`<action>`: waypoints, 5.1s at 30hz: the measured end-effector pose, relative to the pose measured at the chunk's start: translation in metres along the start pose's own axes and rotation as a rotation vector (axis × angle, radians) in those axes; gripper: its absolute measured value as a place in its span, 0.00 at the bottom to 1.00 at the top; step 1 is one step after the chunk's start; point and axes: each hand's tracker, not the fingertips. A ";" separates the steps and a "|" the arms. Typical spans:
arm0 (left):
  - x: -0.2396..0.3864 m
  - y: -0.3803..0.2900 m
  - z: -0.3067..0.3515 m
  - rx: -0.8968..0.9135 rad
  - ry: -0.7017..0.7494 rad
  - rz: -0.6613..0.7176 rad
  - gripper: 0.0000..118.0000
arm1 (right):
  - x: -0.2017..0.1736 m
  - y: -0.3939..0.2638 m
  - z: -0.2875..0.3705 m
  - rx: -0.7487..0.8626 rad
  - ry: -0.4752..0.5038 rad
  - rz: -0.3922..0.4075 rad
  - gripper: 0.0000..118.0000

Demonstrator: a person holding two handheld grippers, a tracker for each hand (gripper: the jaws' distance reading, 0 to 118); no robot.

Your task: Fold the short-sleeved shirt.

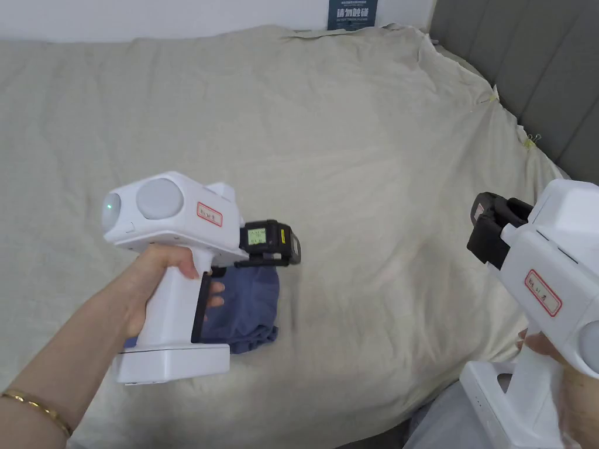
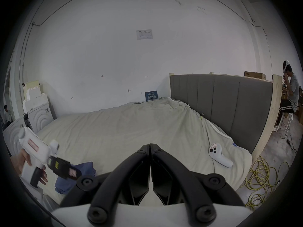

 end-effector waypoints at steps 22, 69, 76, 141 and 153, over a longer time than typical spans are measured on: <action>0.007 -0.086 -0.072 0.322 0.336 -0.060 0.00 | -0.017 0.015 -0.018 -0.009 0.033 0.024 0.00; -0.076 -0.103 0.116 0.773 0.592 -0.208 0.00 | -0.209 -0.072 -0.108 -0.038 0.294 0.092 0.00; -0.084 -0.109 0.107 0.728 0.590 -0.192 0.00 | -0.231 -0.134 -0.135 -0.222 0.291 0.117 0.00; -0.169 0.013 0.088 -0.084 0.244 0.098 0.13 | -0.191 -0.061 -0.105 -0.128 0.314 0.026 0.00; -0.314 0.014 0.190 -0.014 0.570 0.278 0.13 | -0.136 -0.011 -0.053 -0.021 0.245 -0.073 0.00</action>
